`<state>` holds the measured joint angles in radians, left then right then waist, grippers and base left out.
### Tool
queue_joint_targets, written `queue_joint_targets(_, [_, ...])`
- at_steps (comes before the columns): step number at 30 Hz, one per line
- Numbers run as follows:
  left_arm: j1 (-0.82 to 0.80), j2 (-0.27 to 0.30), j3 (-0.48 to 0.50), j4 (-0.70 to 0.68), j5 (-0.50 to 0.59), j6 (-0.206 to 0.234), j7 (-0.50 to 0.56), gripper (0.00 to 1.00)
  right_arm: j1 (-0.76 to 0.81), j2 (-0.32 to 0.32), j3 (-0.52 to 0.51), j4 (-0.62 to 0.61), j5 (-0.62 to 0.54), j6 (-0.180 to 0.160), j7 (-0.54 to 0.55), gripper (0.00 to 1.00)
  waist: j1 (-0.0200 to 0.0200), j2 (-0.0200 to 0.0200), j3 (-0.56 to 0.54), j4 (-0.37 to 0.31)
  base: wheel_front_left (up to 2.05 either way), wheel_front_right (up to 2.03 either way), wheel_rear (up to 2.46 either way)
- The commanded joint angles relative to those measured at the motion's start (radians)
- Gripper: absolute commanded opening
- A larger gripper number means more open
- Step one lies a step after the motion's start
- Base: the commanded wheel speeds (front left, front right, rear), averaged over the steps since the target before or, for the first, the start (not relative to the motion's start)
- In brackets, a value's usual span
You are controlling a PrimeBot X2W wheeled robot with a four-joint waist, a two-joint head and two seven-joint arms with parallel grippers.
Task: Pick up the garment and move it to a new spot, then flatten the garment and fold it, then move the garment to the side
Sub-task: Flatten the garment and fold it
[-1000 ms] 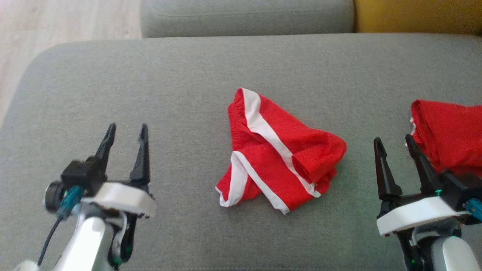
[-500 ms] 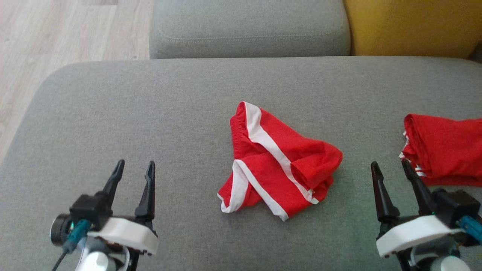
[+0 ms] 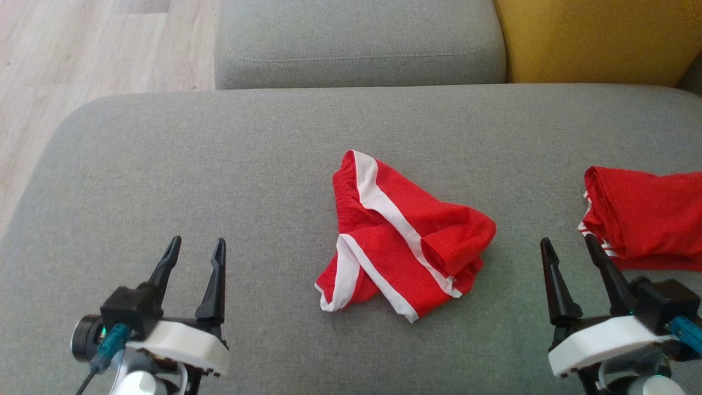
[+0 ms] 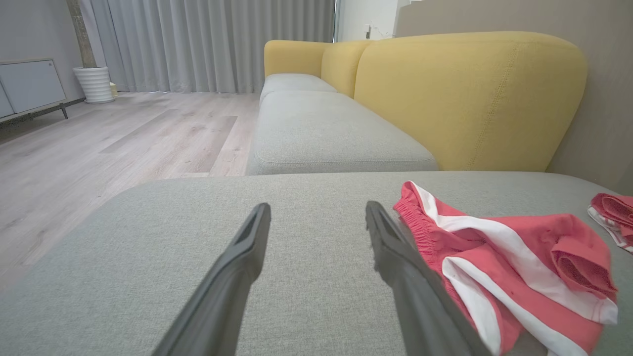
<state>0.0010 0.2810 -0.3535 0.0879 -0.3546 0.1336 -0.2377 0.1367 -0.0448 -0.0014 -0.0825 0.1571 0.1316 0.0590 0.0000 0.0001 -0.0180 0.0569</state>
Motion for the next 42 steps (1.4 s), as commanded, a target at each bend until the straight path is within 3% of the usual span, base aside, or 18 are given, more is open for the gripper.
queue_joint_targets(1, [-0.033,0.027,0.033,-0.037,-0.004,0.008,0.001,1.0,-0.024,-0.005,0.024,-0.038,0.003,-0.001,-0.001,1.0,0.0,-0.0001,0.001,0.0,0.0,0.0,0.0])
queue_joint_targets(23, [-0.054,0.029,0.02,-0.035,-0.007,0.016,-0.002,1.0,-0.031,-0.005,0.041,-0.035,-0.008,-0.001,0.014,1.0,0.0,-0.0001,0.017,0.01,0.0,0.0,0.0])
queue_joint_targets(34, [-0.11,0.017,0.004,-0.032,-0.001,0.005,-0.008,1.0,-0.033,-0.005,0.334,0.13,-0.002,-0.001,0.105,1.0,0.0,-0.0001,0.092,0.047,0.0,0.0,0.0])
queue_joint_targets(42, [-0.159,0.0,0.005,-0.014,0.003,-0.011,-0.018,1.0,-0.144,-0.005,0.397,0.318,-0.03,-0.001,0.05,1.0,0.0,-0.0001,0.161,0.072,0.0,0.0,0.0])
